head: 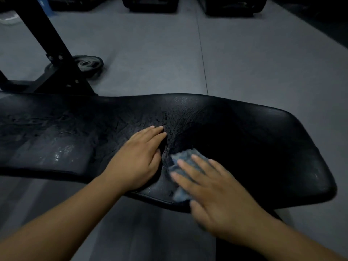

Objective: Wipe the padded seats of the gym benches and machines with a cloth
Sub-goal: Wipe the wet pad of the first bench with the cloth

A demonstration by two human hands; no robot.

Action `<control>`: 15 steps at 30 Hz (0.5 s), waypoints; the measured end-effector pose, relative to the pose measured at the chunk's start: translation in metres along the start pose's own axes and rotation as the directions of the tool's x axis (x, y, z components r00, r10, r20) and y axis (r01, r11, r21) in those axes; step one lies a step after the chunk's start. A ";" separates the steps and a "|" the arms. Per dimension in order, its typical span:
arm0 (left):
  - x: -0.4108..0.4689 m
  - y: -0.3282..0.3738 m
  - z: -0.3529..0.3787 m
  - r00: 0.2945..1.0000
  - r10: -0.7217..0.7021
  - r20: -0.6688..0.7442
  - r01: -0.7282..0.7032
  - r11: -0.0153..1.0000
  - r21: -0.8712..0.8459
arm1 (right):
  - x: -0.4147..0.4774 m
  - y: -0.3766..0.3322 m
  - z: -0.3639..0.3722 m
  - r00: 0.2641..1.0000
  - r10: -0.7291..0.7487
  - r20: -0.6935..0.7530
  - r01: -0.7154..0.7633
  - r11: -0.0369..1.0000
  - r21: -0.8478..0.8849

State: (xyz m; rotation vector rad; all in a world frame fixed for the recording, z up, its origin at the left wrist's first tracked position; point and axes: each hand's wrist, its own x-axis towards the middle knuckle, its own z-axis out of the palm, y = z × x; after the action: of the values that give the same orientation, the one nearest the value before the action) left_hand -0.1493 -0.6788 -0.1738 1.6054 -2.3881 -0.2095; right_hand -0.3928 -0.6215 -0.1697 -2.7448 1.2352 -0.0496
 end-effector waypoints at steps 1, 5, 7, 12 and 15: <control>0.000 0.000 0.000 1.000 -0.008 -0.006 0.008 1.000 -0.004 | 0.002 0.014 -0.002 1.000 0.021 -0.017 -0.022 1.000 -0.023; 0.000 0.002 -0.001 0.999 -0.042 -0.022 0.041 0.999 -0.013 | 0.064 0.027 -0.012 0.954 0.293 -0.059 -0.295 0.956 -0.011; -0.003 0.003 -0.002 0.996 -0.076 -0.035 0.076 0.997 -0.018 | 0.069 -0.004 -0.004 0.967 0.249 -0.060 -0.249 0.968 0.005; -0.002 0.003 -0.006 0.994 -0.103 -0.027 0.103 0.995 -0.005 | 0.012 -0.006 0.001 0.998 -0.003 -0.061 0.003 1.000 -0.007; 0.004 -0.003 -0.012 0.995 -0.096 0.019 0.096 0.995 0.030 | 0.056 0.046 -0.013 0.971 0.228 -0.075 -0.229 0.973 -0.012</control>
State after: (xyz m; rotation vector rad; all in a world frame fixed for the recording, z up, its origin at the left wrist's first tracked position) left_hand -0.1449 -0.6832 -0.1629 1.7412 -2.3416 -0.2118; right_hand -0.3910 -0.6951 -0.1642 -2.6185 1.5709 -0.1158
